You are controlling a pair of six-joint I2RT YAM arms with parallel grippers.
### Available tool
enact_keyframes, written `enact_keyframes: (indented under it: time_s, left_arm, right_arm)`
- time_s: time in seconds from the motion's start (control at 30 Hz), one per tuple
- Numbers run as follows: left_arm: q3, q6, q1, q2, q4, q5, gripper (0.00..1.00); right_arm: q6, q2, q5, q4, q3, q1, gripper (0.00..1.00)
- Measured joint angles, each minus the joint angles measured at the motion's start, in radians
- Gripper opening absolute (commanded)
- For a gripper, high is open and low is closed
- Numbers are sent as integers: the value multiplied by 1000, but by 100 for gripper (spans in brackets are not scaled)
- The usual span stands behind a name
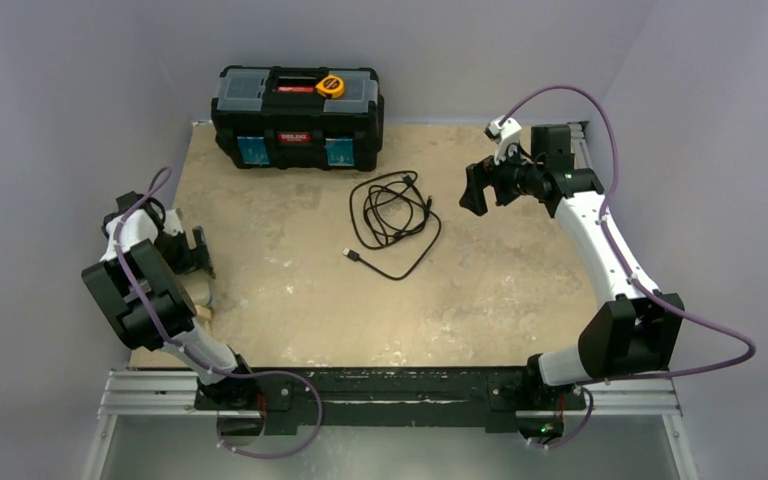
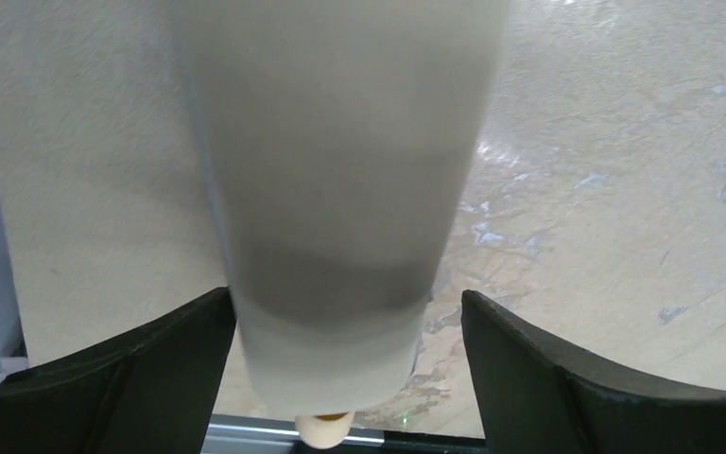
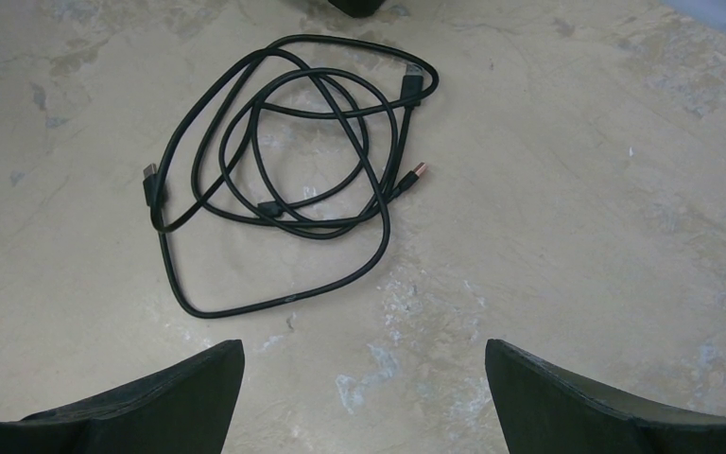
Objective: Open the umbrella
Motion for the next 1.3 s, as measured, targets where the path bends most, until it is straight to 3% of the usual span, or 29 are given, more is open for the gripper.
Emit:
enact_keyframes:
  time_s: [0.2,0.27,0.57,0.8,0.93,1.03,1.17,1.3]
  left_arm:
    - [17,-22,-132,23,12,2,55]
    - [38,-39,-209,38,20,10,51]
    - [224,-185,-655,199,45,32,42]
    - [577,-314,-1035,449,0,70,41]
    - [829,-393,-1188,613,-32,83,41]
    - [921,-450,-1269,676,-10,103,43]
    - [872,-525,-1321,661,44,127,43]
    - [628,-614,-1273,519,153,132,43]
  right_arm:
    - [0,0,0,0,0,0,99]
    - [0,0,1,0,0,0,99]
    - [1,-6,46,-2,0,-3,99]
    - [24,-12,86,-59,51,-76,99]
    - [35,-12,91,-85,129,-170,99]
    - [34,-12,91,-100,162,-219,99]
    - [25,-13,76,-123,149,-222,99]
    - [26,-5,26,-134,118,-209,98]
